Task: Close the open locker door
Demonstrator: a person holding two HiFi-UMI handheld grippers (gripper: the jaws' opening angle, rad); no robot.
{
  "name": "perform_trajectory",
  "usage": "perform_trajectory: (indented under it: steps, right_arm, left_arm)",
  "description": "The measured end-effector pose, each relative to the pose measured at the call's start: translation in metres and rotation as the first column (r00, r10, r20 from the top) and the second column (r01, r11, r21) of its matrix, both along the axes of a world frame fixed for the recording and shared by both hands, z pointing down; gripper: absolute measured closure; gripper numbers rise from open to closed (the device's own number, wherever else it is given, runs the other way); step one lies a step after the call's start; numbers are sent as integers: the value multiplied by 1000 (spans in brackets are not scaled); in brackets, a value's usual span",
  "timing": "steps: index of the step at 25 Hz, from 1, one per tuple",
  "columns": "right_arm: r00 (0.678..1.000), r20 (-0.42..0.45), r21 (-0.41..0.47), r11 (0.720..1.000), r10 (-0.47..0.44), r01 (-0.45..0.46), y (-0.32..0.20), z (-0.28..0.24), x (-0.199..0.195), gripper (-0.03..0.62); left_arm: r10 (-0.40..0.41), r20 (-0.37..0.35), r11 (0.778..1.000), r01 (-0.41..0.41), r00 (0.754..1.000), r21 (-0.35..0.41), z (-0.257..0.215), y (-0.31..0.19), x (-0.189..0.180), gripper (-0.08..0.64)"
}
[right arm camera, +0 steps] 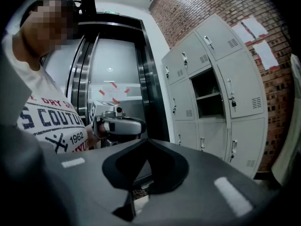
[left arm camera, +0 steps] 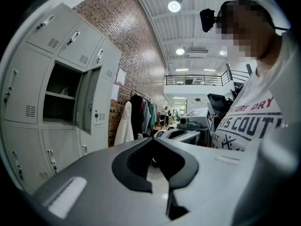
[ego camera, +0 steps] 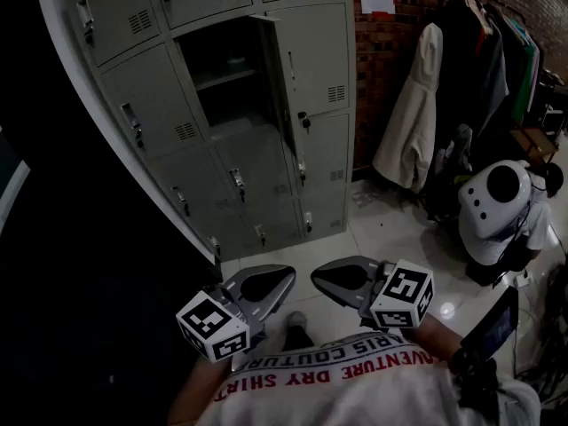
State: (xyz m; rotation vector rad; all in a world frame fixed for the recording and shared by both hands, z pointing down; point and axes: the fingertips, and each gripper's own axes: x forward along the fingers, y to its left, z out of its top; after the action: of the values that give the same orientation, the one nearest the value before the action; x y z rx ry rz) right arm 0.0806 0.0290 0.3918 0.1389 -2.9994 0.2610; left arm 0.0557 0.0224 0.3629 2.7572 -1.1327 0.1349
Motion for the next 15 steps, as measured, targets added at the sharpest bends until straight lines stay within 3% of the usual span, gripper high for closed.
perform_trajectory:
  steps: [8,15]
  right_arm:
    - [999,-1,-17,999,35,-35,-131,-10,-81,594]
    - [999,15,11,999,52,-52,-194,-34,-130,594]
  left_arm:
    - [-13,-25,1000,13,1000,-12,-8,-131,-90,555]
    - [-3,-24,1000,4,1000,8,-28,-194,-142,555]
